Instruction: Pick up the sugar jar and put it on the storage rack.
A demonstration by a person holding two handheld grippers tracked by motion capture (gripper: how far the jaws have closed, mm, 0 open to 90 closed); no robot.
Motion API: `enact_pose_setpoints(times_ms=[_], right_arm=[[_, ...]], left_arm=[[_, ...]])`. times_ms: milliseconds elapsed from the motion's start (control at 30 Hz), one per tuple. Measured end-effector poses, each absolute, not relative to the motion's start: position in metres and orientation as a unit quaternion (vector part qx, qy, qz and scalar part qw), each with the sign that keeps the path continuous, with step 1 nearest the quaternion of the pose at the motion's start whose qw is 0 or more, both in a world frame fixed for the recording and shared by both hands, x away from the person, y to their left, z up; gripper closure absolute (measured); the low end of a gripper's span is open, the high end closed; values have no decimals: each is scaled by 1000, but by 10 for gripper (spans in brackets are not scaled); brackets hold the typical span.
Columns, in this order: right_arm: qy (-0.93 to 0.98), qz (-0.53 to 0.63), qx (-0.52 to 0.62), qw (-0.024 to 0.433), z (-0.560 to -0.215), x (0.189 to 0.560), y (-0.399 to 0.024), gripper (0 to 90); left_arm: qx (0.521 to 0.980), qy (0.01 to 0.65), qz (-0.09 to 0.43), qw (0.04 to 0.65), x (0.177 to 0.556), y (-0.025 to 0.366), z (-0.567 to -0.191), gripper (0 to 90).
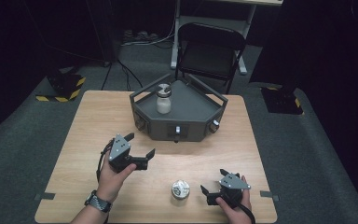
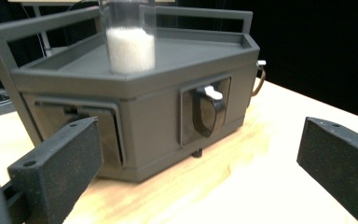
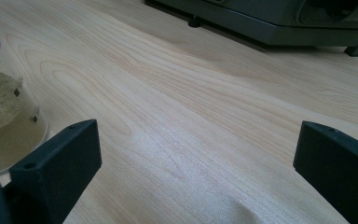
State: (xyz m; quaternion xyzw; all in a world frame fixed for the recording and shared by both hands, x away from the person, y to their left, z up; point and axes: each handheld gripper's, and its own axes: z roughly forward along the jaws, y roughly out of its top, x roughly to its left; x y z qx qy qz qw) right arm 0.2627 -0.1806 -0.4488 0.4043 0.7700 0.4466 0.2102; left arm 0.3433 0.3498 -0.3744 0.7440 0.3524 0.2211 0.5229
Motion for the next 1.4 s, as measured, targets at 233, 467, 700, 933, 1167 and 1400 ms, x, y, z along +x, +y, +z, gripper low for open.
enact_pose_setpoints(times_ms=[233,467,700,933,1167,1400], right_arm=[[771,445,405,211,-448,263,-180,7],[772,444,403,213,-448,263,-179,7],[772,442,403,214,-448,263,-178,7],[773,440,403,217,-448,262,-177,7],[774,436,404,220,-447,261,-175,7],[770,430,414,228,-447,257,-172,7]], left_arm=[[748,358,212,518,333,359,-387,5],[757,367,204,501,319,369,-402,5],[769,371,202,479,308,374,-413,5],[793,360,199,450,303,377,-422,6],[802,352,202,438,300,378,-422,7],[824,333,203,411,298,373,-416,8]])
